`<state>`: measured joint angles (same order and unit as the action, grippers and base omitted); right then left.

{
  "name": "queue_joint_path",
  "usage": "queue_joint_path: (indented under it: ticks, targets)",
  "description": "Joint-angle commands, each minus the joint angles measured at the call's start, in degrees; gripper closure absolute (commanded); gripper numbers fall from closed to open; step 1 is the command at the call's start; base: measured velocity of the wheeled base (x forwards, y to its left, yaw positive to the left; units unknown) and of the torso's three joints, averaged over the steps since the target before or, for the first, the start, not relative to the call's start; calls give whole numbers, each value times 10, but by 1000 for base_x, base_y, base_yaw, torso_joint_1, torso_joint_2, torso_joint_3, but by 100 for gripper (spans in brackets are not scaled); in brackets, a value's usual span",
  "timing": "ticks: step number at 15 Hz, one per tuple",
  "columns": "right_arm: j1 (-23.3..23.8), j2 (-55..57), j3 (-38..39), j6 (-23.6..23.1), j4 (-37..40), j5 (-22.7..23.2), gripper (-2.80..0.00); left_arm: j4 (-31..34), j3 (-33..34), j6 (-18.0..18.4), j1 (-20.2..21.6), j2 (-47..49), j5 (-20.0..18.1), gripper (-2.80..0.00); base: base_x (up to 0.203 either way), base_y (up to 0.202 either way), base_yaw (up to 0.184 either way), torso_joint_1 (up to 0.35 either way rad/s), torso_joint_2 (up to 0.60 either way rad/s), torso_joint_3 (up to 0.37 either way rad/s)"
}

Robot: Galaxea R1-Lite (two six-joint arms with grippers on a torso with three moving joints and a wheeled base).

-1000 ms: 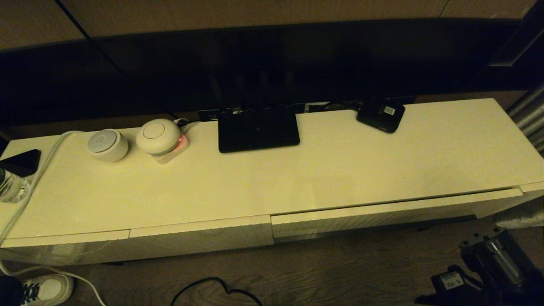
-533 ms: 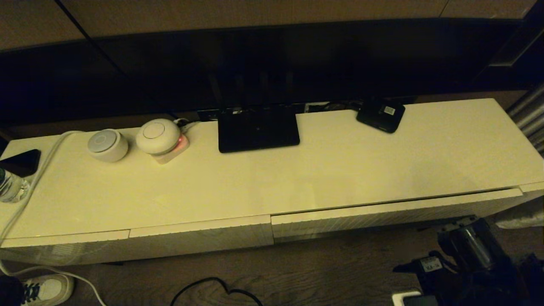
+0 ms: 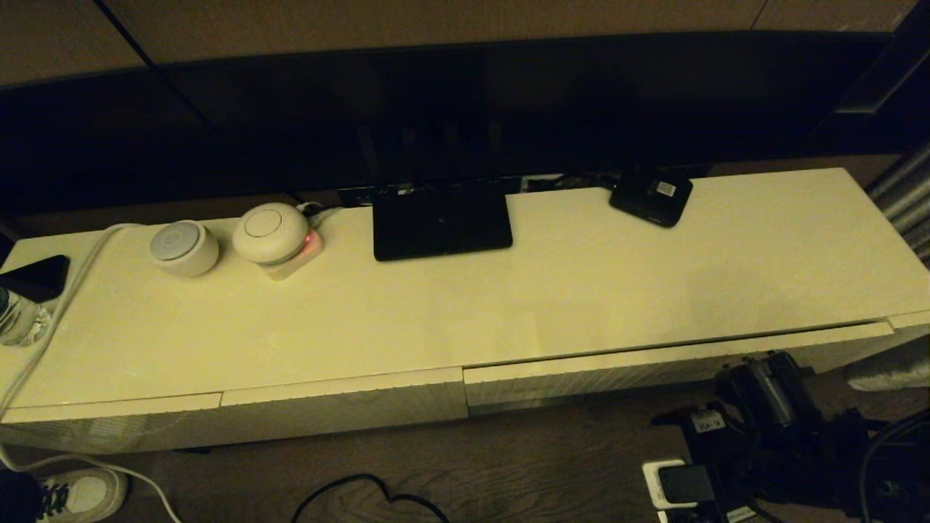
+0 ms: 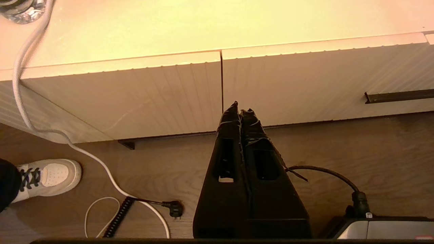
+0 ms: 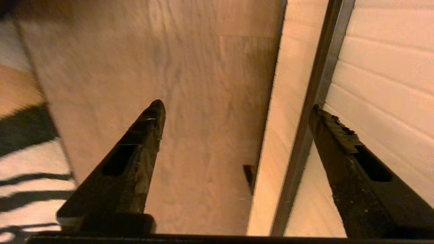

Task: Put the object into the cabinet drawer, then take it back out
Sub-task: Open the drawer

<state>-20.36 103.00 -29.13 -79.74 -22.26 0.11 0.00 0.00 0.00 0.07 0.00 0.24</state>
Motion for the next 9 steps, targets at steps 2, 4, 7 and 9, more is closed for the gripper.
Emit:
queue_joint_path:
  ticks: [2, 4, 7, 9]
  targets:
    - [14, 36, -8, -9, -25, 1, -280, 0, 2, 0, 0, 0, 0, 0, 0, 0, 0, 0, 0, 0]
    - [22, 47, -12, -9, -34, 1, -280, 0, 2, 0, 0, 0, -1, 0, 0, 0, 0, 0, 0, 0]
    - [33, 70, -21, -9, -58, 0, -280, 0, 2, 0, 0, 0, 0, 0, 0, 0, 0, 0, 0, 0]
    - [37, 88, -28, -8, -74, 0, -280, 0, 2, 0, 0, 0, -1, 0, 0, 0, 0, 0, 0, 0]
